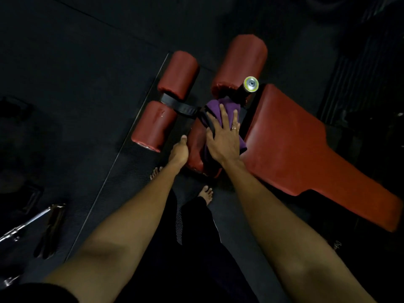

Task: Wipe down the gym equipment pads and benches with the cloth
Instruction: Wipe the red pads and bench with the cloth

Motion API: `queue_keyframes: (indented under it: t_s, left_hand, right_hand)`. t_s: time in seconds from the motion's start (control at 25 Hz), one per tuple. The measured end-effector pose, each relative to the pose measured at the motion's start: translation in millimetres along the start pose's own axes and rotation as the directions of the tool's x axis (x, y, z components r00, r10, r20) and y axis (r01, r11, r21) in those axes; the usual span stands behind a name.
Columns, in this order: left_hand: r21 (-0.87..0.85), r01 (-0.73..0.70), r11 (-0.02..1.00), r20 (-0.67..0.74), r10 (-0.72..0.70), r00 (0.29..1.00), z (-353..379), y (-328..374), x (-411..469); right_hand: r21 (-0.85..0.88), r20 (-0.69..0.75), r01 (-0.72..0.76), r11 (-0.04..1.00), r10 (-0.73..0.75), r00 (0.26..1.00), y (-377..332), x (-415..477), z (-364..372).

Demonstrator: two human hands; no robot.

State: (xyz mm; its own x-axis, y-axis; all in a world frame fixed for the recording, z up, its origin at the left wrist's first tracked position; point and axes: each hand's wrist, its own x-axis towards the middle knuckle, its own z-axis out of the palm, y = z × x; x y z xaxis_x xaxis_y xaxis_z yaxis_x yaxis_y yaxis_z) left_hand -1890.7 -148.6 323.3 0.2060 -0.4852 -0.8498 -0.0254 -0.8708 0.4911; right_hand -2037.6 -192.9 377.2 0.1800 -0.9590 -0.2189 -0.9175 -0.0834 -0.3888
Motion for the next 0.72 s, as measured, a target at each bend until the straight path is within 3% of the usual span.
queue_keyframes:
  t_s: [0.16,0.36,0.56,0.72]
  left_hand:
    - [-0.002,-0.123,0.992,-0.009,0.123,0.992,-12,-25,-2]
    - [0.087,-0.129,0.988,-0.041,0.133,0.99,-28,-43,-4]
    - [0.139,-0.194,0.971,-0.04,0.201,0.979,-36,-38,-2]
    - [0.171,-0.197,0.965,-0.043,0.207,0.977,-40,-37,2]
  right_hand:
    - [0.038,-0.1,0.057,0.998,-0.053,0.994,-16,-68,28]
    - [-0.192,0.098,0.353,0.916,-0.34,0.935,-30,-58,25]
    - [-0.35,0.203,0.262,0.9,-0.2,0.958,-26,47,-10]
    - [-0.36,0.2,0.291,0.886,-0.231,0.952,-47,23,2]
